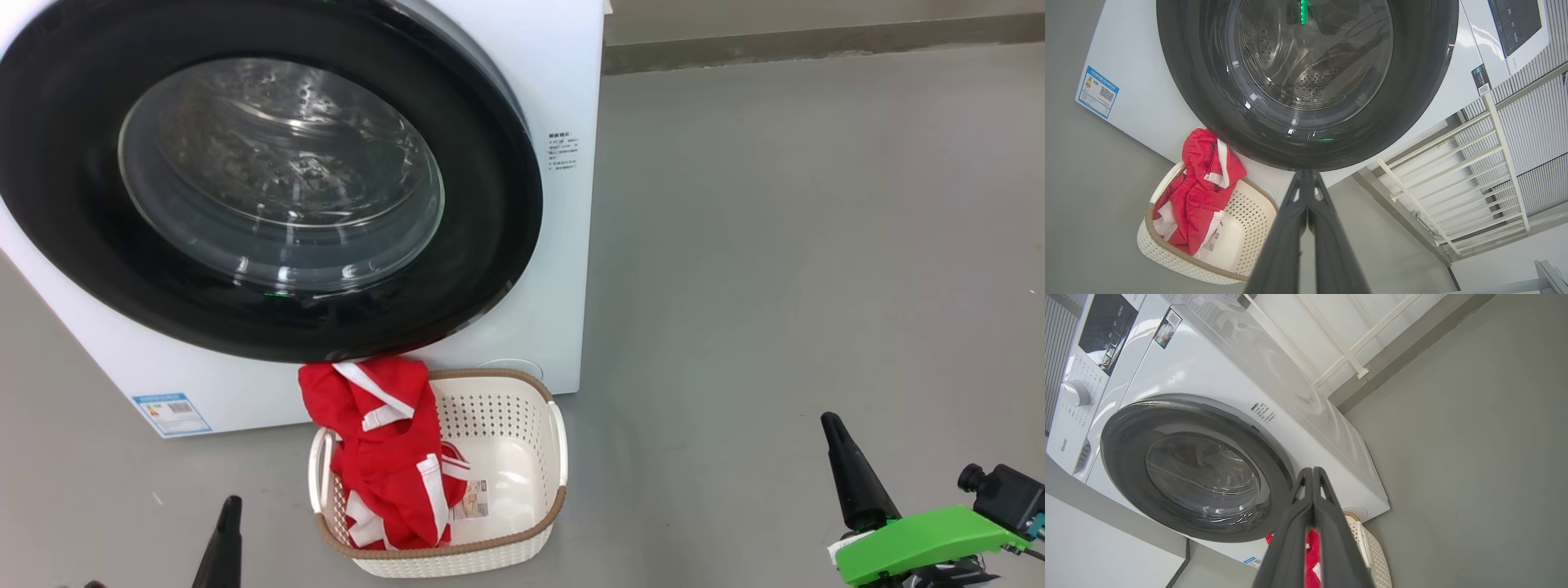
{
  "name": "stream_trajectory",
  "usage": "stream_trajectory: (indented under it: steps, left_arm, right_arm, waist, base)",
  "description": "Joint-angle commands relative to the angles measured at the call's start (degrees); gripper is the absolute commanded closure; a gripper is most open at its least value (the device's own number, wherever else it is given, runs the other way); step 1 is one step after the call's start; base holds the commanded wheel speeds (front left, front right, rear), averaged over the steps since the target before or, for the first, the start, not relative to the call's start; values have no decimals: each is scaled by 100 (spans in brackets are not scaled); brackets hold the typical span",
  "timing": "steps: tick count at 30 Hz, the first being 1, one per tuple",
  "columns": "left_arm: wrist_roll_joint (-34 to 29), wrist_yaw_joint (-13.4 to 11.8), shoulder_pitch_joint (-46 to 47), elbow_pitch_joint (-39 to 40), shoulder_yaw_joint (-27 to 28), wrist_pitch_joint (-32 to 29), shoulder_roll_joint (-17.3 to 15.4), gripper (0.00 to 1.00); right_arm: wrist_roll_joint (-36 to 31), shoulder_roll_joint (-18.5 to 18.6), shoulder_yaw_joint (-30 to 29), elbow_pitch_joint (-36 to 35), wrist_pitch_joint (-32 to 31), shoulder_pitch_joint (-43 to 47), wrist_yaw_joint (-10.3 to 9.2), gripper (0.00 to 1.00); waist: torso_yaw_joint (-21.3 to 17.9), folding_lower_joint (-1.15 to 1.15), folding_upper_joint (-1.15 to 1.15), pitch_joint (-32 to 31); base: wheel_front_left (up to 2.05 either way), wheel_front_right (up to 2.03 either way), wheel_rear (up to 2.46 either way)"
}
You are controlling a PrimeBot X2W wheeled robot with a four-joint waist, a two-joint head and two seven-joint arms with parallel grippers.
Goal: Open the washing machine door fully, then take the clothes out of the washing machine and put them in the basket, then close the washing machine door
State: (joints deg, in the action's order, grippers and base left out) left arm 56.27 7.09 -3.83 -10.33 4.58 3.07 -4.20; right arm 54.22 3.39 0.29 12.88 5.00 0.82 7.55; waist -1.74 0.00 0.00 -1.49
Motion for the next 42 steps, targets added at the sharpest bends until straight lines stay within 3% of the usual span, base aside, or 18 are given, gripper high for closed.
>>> stream_trajectory:
  steps: [1, 42]
  left_arm:
    - [199, 22, 300, 98, 123, -42, -45, 100]
    - [2698, 35, 817, -247, 177, -717, 86, 100]
  right_arm:
    - [206, 98, 11, -129, -31, -332, 3, 100]
    - [2991, 108, -333, 40, -722, -589, -4, 100]
  waist:
    - [5, 0, 0, 5]
    - [130, 0, 0, 125]
  base:
    - [0, 0, 0]
    - [0, 0, 0]
